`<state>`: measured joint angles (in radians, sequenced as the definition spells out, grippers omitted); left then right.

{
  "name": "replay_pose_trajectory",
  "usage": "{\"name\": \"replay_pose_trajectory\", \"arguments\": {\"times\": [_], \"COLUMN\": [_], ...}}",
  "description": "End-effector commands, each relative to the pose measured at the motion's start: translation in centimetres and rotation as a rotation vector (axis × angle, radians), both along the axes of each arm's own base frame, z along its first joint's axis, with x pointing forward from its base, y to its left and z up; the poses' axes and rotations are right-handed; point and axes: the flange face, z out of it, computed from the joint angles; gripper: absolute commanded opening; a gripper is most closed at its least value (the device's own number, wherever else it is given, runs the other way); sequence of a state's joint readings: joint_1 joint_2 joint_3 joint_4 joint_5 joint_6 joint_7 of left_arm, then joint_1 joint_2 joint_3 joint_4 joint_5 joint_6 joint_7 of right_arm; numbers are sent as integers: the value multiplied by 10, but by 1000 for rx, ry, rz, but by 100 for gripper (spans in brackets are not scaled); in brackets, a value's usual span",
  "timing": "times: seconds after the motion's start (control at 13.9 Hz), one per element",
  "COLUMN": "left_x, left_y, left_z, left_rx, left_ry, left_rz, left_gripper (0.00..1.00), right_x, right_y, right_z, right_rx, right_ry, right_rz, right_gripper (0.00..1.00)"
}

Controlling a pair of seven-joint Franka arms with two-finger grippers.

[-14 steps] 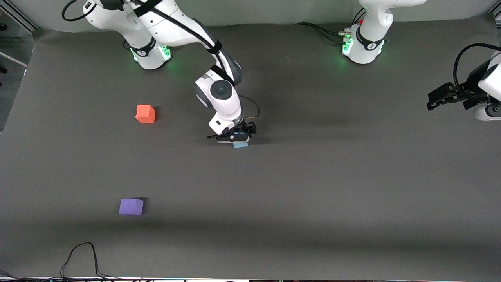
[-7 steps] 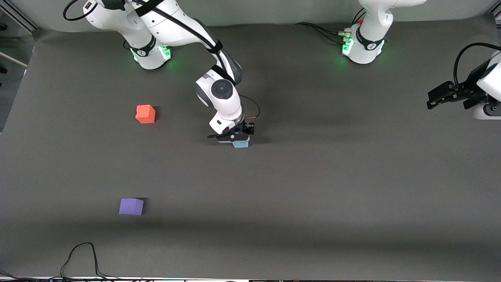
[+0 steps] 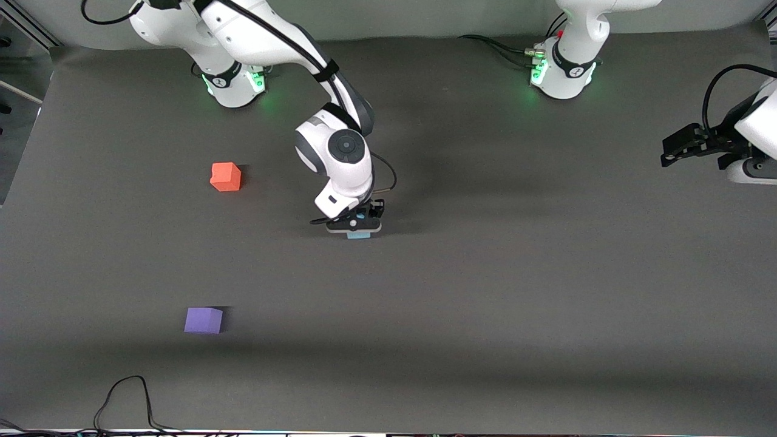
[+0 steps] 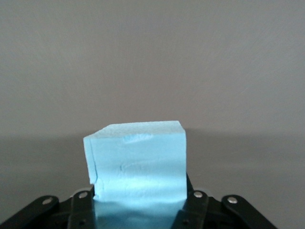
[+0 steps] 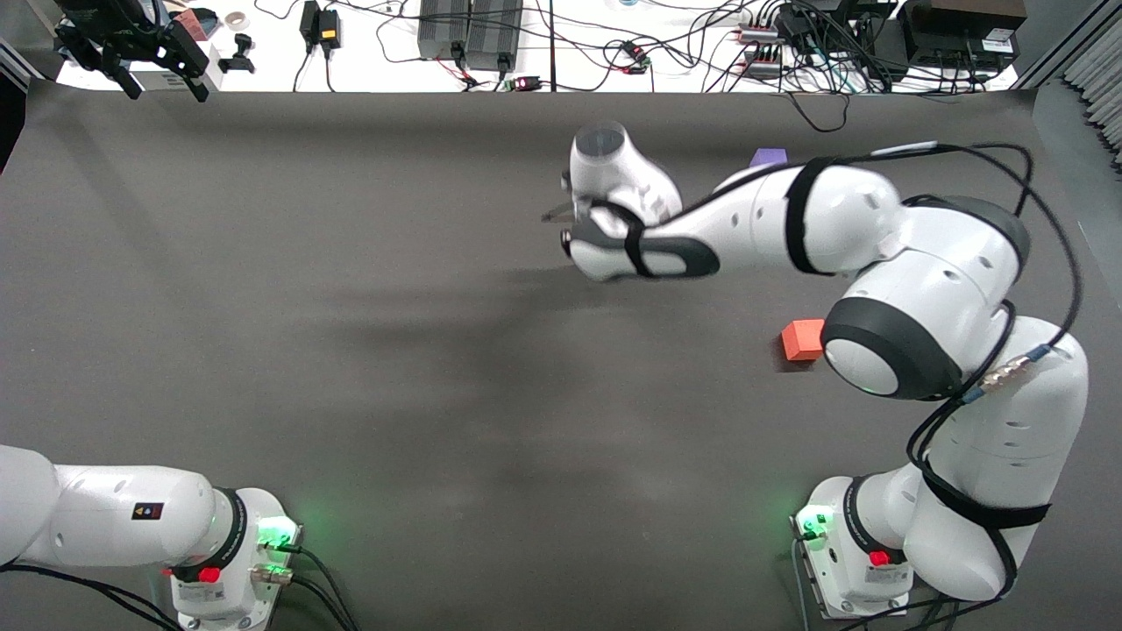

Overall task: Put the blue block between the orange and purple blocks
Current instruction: 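Carry the light-blue block with the right gripper toward the orange block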

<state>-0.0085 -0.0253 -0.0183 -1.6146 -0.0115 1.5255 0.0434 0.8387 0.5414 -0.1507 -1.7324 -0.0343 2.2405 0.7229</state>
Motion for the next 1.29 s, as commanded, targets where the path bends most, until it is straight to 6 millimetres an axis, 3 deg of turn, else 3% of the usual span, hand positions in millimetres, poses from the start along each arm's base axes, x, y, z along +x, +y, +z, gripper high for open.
{"name": "replay_pose_trajectory", "arguments": {"times": [0.0, 0.14, 0.36, 0.43, 0.57, 0.65, 0.79, 0.93, 1.22], "left_x": [-4, -2, -4, -3, -3, -2, -2, -2, -2], "left_y": [2, 2, 1, 0, 0, -1, -1, -2, -1], "left_z": [3, 2, 4, 5, 5, 5, 5, 7, 7], "left_rx": [14, 30, 30, 30, 29, 29, 29, 30, 30], "left_ry": [3, -2, 0, -8, -8, -9, -14, -16, -16], "left_rz": [-18, -30, -30, -31, -31, -35, -35, -36, -35], "left_gripper": [100, 100, 100, 100, 100, 100, 100, 100, 100], "right_x": [35, 58, 86, 87, 100, 97, 100, 95, 81], "right_y": [7, -2, -34, -37, -76, -103, -195, -269, -411], "right_z": [88, 139, 216, 234, 250, 264, 273, 280, 260], "right_rx": [41, 120, 162, 162, 157, 156, 161, 158, 172], "right_ry": [12, 36, 60, 66, 86, 106, 137, 144, 154], "right_rz": [5, 22, -5, 26, 47, 87, 124, 106, 118], "right_gripper": [44, 44, 44, 44, 44, 44, 44, 44, 45]}}
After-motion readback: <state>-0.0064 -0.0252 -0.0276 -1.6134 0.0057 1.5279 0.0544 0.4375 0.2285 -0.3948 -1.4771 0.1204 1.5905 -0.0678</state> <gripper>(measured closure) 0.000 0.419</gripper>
